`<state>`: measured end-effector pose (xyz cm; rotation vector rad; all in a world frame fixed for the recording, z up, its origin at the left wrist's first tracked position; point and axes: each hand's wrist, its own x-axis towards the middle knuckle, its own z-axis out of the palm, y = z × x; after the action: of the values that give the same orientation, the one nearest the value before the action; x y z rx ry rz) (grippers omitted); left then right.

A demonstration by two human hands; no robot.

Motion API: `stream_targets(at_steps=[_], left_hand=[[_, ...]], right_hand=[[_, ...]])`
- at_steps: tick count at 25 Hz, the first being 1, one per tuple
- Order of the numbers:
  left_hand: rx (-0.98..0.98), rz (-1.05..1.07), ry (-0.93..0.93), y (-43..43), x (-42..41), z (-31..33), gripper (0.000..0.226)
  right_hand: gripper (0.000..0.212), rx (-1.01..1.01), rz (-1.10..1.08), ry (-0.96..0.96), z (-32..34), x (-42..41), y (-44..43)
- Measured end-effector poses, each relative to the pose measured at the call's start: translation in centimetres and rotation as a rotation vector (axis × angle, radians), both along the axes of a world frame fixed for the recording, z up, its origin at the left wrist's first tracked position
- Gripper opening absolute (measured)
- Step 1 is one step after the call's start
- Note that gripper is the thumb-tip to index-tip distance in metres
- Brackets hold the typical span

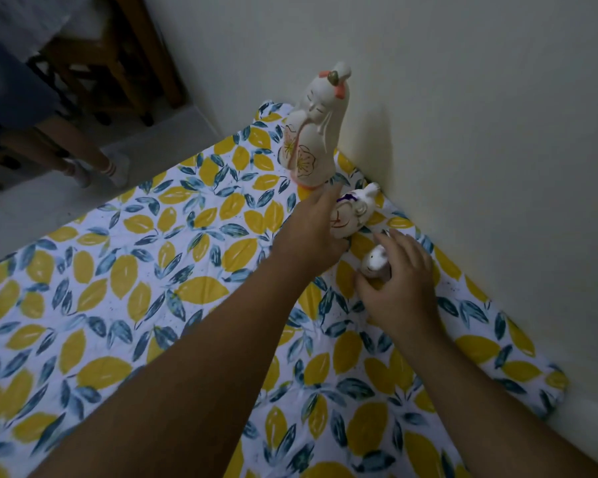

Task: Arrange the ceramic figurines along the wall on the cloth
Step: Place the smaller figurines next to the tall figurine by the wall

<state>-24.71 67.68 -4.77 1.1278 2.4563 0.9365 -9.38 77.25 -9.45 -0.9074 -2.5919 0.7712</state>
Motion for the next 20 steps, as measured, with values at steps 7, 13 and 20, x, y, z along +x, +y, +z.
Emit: stream_targets(at_steps=[7, 13, 20], left_hand=[[-0.214, 0.231, 0.112, -16.3, 5.4, 1.5, 0.076], [-0.212, 0.480, -0.003, -30.9, 10.9, 2.1, 0.071], [-0.270, 0.477, -0.174, -35.7, 13.5, -2.0, 0.045]], right_hand=[[0.064, 0.069, 0.289, -0.105, 3.2, 0.2, -10.3], [0.070, -0.004, 0.614, -0.258, 3.6, 0.7, -21.9], [0.067, -0.301, 0.780, -0.360, 1.6, 0.1, -29.2]])
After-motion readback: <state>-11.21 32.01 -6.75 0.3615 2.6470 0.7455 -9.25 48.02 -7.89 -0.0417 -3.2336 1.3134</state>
